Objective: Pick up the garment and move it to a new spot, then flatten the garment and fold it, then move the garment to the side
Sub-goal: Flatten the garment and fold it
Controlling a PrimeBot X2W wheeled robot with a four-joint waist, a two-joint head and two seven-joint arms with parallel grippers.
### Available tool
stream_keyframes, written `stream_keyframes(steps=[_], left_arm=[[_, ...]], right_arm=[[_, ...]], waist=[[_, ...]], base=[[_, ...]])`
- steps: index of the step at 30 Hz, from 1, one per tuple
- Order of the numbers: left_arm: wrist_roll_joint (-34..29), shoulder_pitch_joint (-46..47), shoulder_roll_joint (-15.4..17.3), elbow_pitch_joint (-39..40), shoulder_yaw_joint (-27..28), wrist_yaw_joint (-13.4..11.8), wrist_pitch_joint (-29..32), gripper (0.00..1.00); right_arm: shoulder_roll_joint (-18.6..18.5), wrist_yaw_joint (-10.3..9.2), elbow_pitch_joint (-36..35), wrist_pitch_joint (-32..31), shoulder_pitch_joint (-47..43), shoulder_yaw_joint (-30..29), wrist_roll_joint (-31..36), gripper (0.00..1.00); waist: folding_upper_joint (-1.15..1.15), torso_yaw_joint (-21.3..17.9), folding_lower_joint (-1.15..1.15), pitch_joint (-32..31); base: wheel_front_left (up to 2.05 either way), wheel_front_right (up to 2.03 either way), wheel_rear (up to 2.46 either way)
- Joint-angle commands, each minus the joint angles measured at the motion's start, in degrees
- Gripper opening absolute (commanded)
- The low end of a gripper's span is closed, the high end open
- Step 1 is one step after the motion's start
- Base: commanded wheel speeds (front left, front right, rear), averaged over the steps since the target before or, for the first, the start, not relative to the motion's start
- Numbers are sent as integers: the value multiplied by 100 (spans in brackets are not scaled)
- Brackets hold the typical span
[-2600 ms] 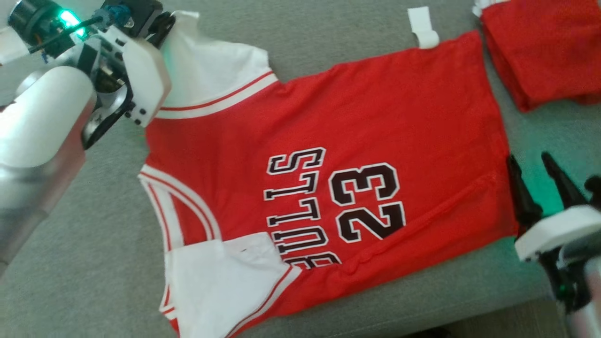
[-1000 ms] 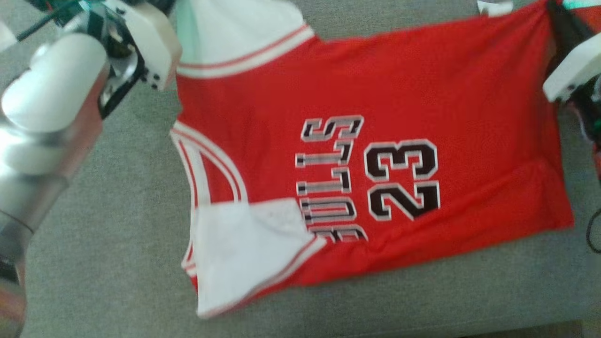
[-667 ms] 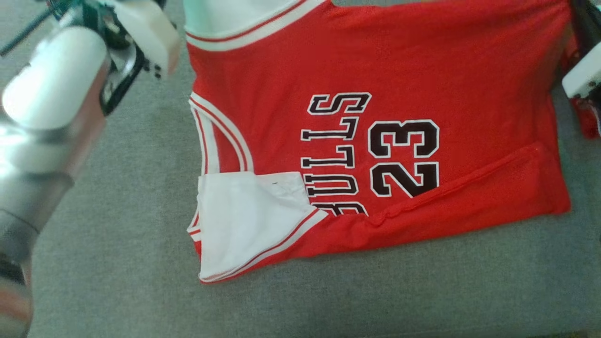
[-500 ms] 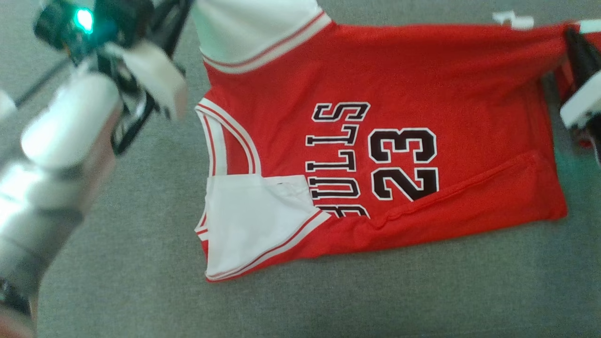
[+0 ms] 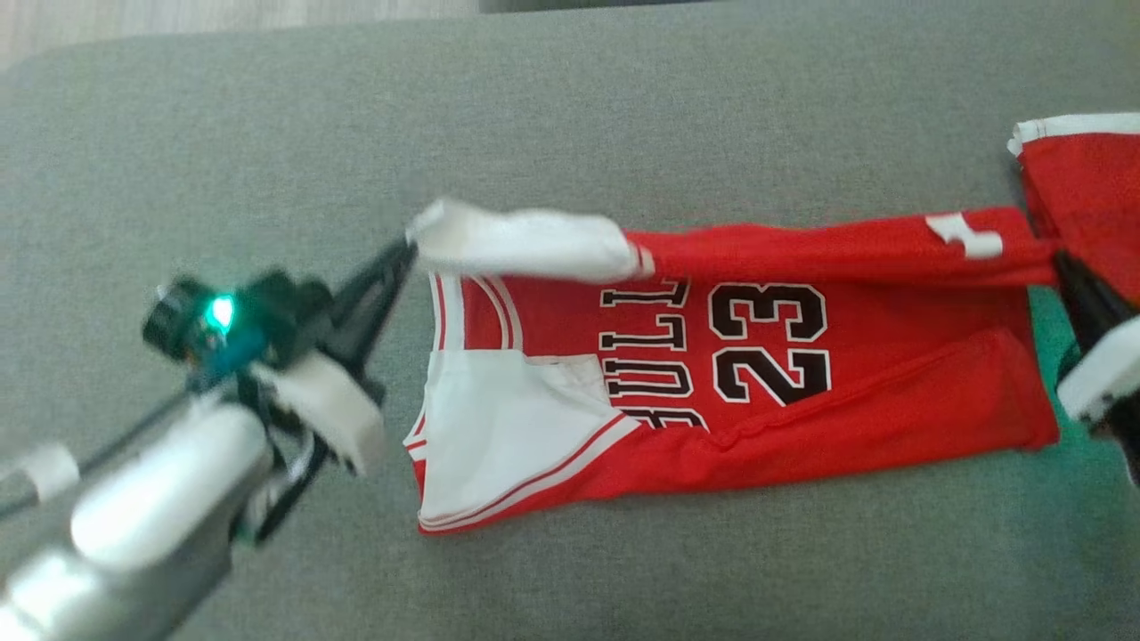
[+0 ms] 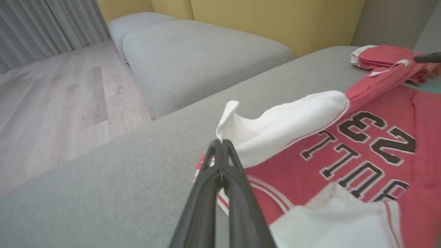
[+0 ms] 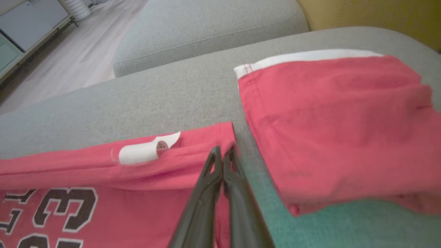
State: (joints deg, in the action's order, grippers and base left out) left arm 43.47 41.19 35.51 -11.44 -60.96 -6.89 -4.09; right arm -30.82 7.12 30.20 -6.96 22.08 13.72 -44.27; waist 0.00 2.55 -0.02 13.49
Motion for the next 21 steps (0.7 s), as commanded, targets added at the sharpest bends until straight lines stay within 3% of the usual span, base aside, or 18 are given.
stream_keyframes(steps=[1, 8, 13, 14, 15, 17, 21], left_arm=[[51, -16, 329, 381, 249, -186, -10, 0], [122, -924, 568, 1190, -34, -645, 59, 0], [146, -1289, 398, 1242, -173, -854, -42, 0], [141, -1324, 333, 1185, -167, -895, -117, 0], [147, -1363, 263, 1108, -159, -937, -183, 4], [208, -1462, 100, 932, -90, -1016, -396, 100], [239, -1729, -203, 648, 101, -1309, -845, 100]], right_arm=[[-205, 36, -271, 66, -218, -104, 52, 0], [56, 36, -681, -72, -1011, -597, 310, 0], [328, 36, -860, -211, -1380, -892, 665, 0], [386, 36, -876, -224, -1411, -939, 721, 38], [440, 36, -890, -226, -1437, -988, 789, 100], [593, 36, -924, -151, -1486, -1173, 936, 100], [899, 36, -1083, 46, -1778, -1467, 1246, 100]], waist=[[0, 18, 2, -40], [0, 56, 2, -54], [0, 82, 2, 25], [0, 81, 2, 39], [0, 76, 2, 47], [0, 56, 2, 40], [0, -2, 2, -84]], base=[[0, 0, 0], [0, 0, 0], [0, 0, 0], [0, 0, 0], [0, 0, 0], [0, 0, 0], [0, 0, 0]])
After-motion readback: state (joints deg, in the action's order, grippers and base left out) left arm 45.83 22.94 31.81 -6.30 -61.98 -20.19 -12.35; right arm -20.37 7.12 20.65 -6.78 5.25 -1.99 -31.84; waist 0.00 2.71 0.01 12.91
